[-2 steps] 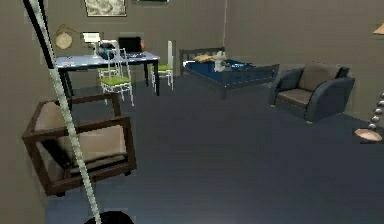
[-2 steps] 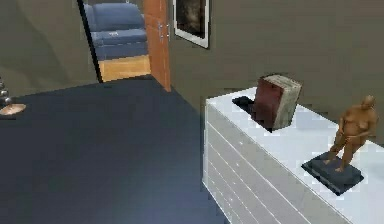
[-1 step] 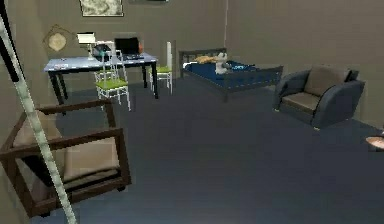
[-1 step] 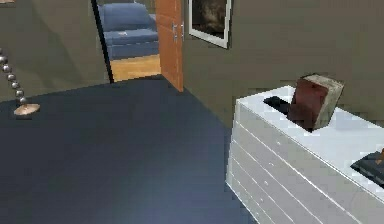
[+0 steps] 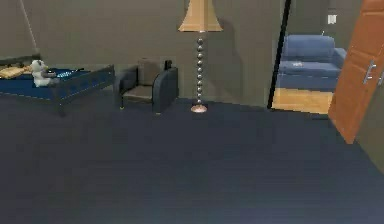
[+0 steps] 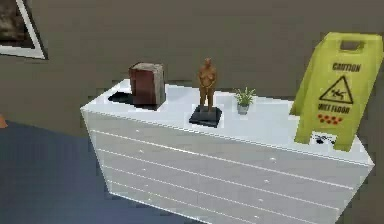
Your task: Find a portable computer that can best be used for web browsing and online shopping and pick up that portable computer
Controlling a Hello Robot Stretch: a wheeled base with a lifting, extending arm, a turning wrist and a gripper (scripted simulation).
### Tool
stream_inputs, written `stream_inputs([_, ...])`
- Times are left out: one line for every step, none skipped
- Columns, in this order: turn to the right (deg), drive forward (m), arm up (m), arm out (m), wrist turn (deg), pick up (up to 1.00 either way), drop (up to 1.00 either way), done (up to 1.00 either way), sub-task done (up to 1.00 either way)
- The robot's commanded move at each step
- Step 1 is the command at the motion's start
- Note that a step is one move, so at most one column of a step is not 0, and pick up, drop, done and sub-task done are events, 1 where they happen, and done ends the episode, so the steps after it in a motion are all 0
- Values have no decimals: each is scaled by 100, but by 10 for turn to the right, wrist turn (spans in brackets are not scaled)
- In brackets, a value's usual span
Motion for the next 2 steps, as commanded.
stream_inputs([390,0,0,0,0,0,0,0,0])
stream_inputs([0,10,0,0,0,0,0,0,0])
